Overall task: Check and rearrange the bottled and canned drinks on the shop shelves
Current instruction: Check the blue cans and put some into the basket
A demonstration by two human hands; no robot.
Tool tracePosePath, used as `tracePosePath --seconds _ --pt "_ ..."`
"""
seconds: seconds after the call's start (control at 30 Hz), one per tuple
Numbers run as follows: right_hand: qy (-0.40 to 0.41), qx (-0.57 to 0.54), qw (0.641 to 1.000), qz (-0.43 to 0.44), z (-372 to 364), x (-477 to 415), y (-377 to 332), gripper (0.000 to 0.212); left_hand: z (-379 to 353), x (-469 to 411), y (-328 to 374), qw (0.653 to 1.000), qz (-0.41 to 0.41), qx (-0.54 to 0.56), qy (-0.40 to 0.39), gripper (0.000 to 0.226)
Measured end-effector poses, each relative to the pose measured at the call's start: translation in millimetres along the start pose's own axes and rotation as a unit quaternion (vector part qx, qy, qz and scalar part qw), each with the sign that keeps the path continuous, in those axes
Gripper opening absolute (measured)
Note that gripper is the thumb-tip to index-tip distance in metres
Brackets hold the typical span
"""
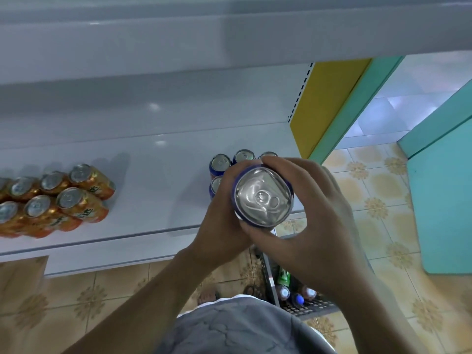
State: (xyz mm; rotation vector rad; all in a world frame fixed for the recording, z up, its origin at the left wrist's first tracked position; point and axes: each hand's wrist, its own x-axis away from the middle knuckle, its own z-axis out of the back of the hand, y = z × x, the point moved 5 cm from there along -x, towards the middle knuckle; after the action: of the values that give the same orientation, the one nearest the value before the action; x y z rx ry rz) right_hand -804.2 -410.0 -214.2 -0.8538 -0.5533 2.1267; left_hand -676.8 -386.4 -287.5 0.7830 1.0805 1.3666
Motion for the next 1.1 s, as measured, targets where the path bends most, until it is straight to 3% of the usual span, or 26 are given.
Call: tracePosePath --seconds 0.1,0.17,0.23,0.33,0.4,0.47,0.53,0.6,0.67,0.73,0.8,0.87,0.93,1.0,1.1 --pt "0.003 -0.015 0.999 -0.035 2 1 3 0.069 7 1 7 0.997 -0.028 0.063 0.023 0.082" --pt "0.027 -0.164 0.974 -0.157 4 2 13 0.059 12 1 10 0.997 -0.038 0.061 -0.001 0.08" --pt "0.064 -0.365 0.88 -0.297 -2 4 29 0.045 21 2 15 0.997 -0.036 0.066 -0.014 0.083" --pt "0.077 -0.595 0.691 -0.404 -23 7 41 0.027 32 3 20 0.996 -0.046 0.072 -0.015 0.081" --pt "0.04 -0.697 0.564 -0.441 -40 8 38 0.034 34 3 25 0.997 -0.054 0.061 -0.009 0.078" --pt "-0.014 -0.765 0.458 -0.454 -56 11 27 0.056 32 3 31 0.995 -0.065 0.073 -0.008 0.076" --pt "-0.055 -0.805 0.398 -0.436 -68 12 19 0.071 31 3 42 0.993 -0.08 0.09 -0.006 0.073" --pt "-0.072 -0.835 0.351 -0.418 -74 12 12 0.059 31 4 50 0.989 -0.094 0.118 0.003 0.069" --pt "-0.078 -0.847 0.326 -0.413 -78 11 8 0.05 32 3 53 0.987 -0.097 0.13 0.009 0.067" --pt "-0.079 -0.845 0.33 -0.413 -78 12 8 0.049 34 5 52 0.987 -0.094 0.13 0.012 0.068" --pt "-0.064 -0.825 0.37 -0.421 -75 13 12 0.051 34 6 52 0.988 -0.093 0.123 0.003 0.074" --pt "-0.024 -0.776 0.455 -0.436 -70 13 21 0.056 36 7 51 0.989 -0.098 0.106 0.001 0.084" --pt "0.011 -0.713 0.566 -0.414 -61 8 26 0.05 39 5 47 0.992 -0.096 0.087 0.004 0.083" --pt "0.029 -0.642 0.666 -0.38 -54 3 29 0.045 43 3 43 0.993 -0.083 0.084 0.012 0.071" --pt "0.014 -0.526 0.782 -0.333 -45 0 32 0.058 51 1 39 0.98 -0.024 0.189 0.056 0.05"
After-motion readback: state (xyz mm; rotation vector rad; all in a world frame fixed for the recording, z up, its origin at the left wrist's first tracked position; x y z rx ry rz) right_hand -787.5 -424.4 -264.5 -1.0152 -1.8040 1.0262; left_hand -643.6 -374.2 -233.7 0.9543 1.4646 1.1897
